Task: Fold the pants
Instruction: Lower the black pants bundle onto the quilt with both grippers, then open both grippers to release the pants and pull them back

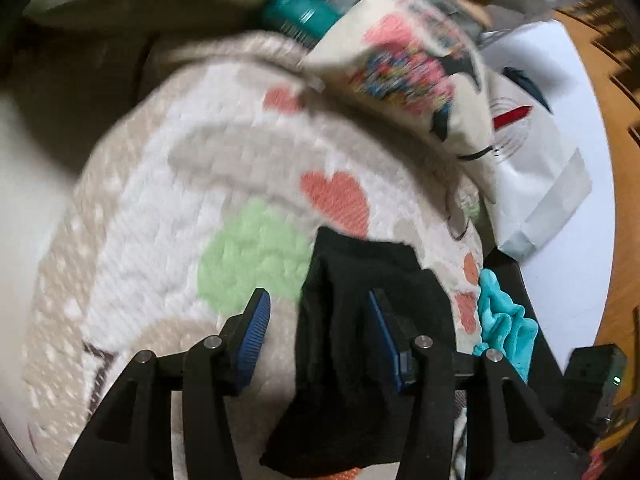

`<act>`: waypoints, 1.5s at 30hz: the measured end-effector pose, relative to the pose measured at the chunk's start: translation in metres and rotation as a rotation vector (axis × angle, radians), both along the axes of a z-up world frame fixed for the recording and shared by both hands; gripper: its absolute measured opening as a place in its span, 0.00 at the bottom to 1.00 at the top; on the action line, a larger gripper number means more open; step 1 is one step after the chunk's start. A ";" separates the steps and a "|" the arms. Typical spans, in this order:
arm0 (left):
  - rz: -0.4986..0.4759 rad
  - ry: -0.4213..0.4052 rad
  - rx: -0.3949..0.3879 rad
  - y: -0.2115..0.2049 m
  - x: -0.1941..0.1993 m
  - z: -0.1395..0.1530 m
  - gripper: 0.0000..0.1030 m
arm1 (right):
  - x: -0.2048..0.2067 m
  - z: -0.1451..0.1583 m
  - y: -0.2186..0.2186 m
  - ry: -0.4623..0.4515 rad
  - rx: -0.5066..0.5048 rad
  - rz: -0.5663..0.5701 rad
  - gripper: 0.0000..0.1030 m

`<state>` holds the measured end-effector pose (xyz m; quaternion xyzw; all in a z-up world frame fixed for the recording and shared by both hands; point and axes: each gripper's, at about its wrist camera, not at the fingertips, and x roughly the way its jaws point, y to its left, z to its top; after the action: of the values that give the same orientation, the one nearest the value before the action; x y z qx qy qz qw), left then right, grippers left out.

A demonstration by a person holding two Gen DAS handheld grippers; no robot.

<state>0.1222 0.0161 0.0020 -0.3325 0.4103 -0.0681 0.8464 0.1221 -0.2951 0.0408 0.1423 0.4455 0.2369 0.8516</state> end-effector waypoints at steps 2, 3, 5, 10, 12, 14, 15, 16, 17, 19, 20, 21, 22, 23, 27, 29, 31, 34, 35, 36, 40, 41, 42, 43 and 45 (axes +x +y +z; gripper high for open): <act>-0.035 -0.027 0.043 -0.010 0.003 0.007 0.47 | 0.004 -0.017 0.002 0.068 -0.034 -0.013 0.50; -0.065 -0.024 0.067 -0.017 0.005 0.006 0.48 | 0.006 -0.020 0.002 0.080 -0.035 -0.019 0.50; -0.101 0.017 0.104 -0.025 0.012 -0.002 0.48 | 0.007 -0.027 -0.003 0.103 -0.029 -0.044 0.50; -0.091 0.121 0.037 -0.018 0.023 -0.028 0.59 | 0.006 -0.025 -0.011 0.105 0.016 -0.068 0.51; -0.080 0.134 -0.014 -0.010 0.024 -0.027 0.59 | 0.005 -0.021 -0.011 0.098 0.018 -0.080 0.51; -0.070 0.125 -0.004 -0.007 0.021 -0.022 0.59 | -0.001 -0.017 -0.013 0.082 0.008 -0.096 0.51; -0.071 0.120 0.013 -0.007 0.019 -0.018 0.59 | -0.005 -0.014 -0.014 0.075 0.007 -0.105 0.52; -0.079 0.112 0.036 -0.008 0.017 -0.014 0.59 | -0.008 -0.013 -0.016 0.072 0.008 -0.116 0.53; -0.084 0.105 0.046 -0.010 0.014 -0.011 0.59 | -0.013 -0.012 -0.018 0.072 0.013 -0.129 0.54; -0.106 0.086 0.071 -0.014 0.007 -0.003 0.59 | -0.024 -0.014 -0.022 0.085 0.029 -0.151 0.56; -0.118 0.079 0.086 -0.019 0.002 -0.001 0.59 | -0.030 -0.015 -0.024 0.092 0.033 -0.160 0.56; -0.130 0.072 0.102 -0.021 -0.003 0.002 0.59 | -0.035 -0.015 -0.026 0.093 0.031 -0.166 0.57; -0.142 0.065 0.119 -0.024 -0.008 0.005 0.59 | -0.041 -0.016 -0.028 0.096 0.024 -0.173 0.57; -0.151 0.059 0.132 -0.028 -0.013 0.008 0.59 | -0.048 -0.016 -0.028 0.103 0.016 -0.178 0.58; -0.195 0.037 0.181 -0.039 -0.044 0.015 0.59 | -0.073 -0.018 -0.032 0.119 -0.016 -0.196 0.58; -0.207 0.019 0.217 -0.046 -0.056 0.016 0.59 | -0.087 -0.019 -0.033 0.122 -0.028 -0.197 0.58; -0.207 -0.010 0.297 -0.054 -0.072 0.017 0.59 | -0.099 -0.019 -0.033 0.122 -0.038 -0.199 0.59; -0.201 -0.029 0.397 -0.062 -0.094 0.017 0.59 | -0.120 -0.020 -0.034 0.117 -0.045 -0.204 0.59; -0.195 -0.032 0.403 -0.062 -0.101 0.017 0.59 | -0.126 -0.021 -0.034 0.117 -0.041 -0.207 0.59; -0.183 -0.036 0.409 -0.061 -0.112 0.018 0.59 | -0.131 -0.020 -0.035 0.115 -0.034 -0.208 0.60; -0.121 -0.059 0.449 -0.056 -0.149 0.028 0.59 | -0.149 -0.020 -0.037 0.104 -0.013 -0.213 0.62; -0.106 -0.066 0.453 -0.055 -0.160 0.032 0.59 | -0.153 -0.020 -0.037 0.099 -0.009 -0.213 0.62; -0.095 -0.070 0.460 -0.054 -0.169 0.037 0.59 | -0.155 -0.021 -0.036 0.095 -0.009 -0.212 0.63; -0.085 -0.072 0.469 -0.055 -0.176 0.040 0.61 | -0.157 -0.021 -0.035 0.092 -0.010 -0.209 0.63; -0.059 -0.087 0.504 -0.055 -0.193 0.050 0.62 | -0.160 -0.020 -0.031 0.075 -0.018 -0.199 0.63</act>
<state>-0.0713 -0.0391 0.0517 -0.0955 0.3872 -0.0027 0.9170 -0.0383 -0.3265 0.0210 0.1867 0.4630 0.1416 0.8548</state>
